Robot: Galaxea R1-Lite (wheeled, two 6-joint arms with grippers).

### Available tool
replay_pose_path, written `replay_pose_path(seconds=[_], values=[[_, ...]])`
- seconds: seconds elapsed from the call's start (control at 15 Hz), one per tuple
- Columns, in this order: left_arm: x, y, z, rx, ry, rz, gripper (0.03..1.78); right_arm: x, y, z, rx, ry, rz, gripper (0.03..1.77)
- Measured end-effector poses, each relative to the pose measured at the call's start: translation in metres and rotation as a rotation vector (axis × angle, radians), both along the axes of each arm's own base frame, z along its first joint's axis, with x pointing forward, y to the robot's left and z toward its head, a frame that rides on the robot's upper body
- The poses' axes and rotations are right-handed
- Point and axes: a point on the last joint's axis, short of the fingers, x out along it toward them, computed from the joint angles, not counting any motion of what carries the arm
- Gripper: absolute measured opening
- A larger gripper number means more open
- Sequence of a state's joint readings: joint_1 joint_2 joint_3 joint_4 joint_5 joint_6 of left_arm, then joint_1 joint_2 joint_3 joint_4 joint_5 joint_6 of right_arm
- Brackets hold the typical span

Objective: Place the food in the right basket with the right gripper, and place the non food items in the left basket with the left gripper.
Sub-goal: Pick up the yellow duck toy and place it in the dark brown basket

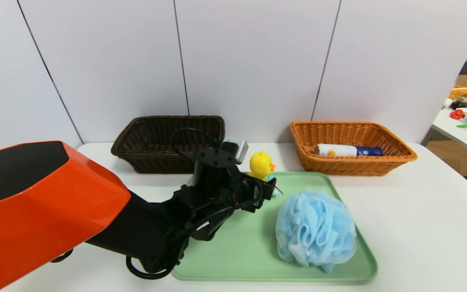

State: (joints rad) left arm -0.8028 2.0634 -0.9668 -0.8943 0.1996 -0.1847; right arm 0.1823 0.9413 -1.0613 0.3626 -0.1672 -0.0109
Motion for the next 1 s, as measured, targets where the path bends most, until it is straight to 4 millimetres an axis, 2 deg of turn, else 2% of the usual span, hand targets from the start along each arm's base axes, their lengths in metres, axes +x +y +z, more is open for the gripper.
replay_pose_path(seconds=[0.2,0.6,1.0], values=[[0.003,-0.008,0.0,-0.007,-0.01,-0.009,1.69,-0.003,-0.003,-0.024,-0.044,0.227,-0.052,1.69],[0.009,-0.016,-0.008,0.001,-0.011,-0.012,1.69,0.003,-0.001,-0.029,-0.045,0.263,-0.033,1.69],[0.014,-0.021,-0.012,0.006,-0.016,-0.014,1.69,0.014,0.001,-0.05,-0.062,0.361,-0.035,1.69]])
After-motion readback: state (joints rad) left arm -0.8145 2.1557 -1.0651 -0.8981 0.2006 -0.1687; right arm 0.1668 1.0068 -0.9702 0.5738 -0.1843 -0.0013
